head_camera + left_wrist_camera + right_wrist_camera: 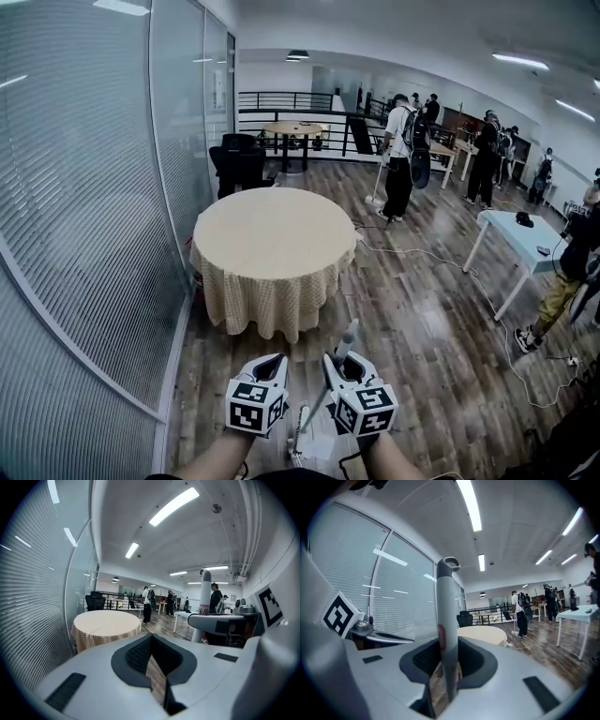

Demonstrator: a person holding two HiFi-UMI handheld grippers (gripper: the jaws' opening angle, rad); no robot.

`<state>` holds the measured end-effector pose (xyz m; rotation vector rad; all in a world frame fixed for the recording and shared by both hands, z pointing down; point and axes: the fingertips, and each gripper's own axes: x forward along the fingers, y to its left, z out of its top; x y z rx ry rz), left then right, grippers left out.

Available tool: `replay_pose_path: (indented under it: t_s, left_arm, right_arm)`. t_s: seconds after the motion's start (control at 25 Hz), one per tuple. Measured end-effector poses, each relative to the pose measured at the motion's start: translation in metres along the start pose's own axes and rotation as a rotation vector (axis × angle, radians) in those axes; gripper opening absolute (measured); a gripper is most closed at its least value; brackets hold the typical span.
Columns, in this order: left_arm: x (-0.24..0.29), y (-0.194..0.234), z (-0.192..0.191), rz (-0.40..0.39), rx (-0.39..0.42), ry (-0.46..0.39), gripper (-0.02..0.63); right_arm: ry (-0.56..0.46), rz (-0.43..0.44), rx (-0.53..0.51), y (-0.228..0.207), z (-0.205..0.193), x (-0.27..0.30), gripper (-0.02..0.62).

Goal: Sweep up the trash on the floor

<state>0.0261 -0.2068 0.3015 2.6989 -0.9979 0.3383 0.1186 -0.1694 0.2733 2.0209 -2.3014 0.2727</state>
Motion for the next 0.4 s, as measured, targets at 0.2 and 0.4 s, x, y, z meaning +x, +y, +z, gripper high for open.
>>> replay_pose_path:
  t_s: [0.2,0.4]
  left_arm:
    - [0.0054,-0.0023,-0.0002,-0.007,-0.008,0.007,-0.005]
    - [0.0105,-0.0073,0.0085,-0.016,0.016,-0.008,-0.006]
  right_arm:
    - [-0.003,0.018,0.005,-0.0003,0.0017,0.0017,0.101]
    - [-0.011,0.033,0.014,-0.0021,0.0039,0.0047,0.100]
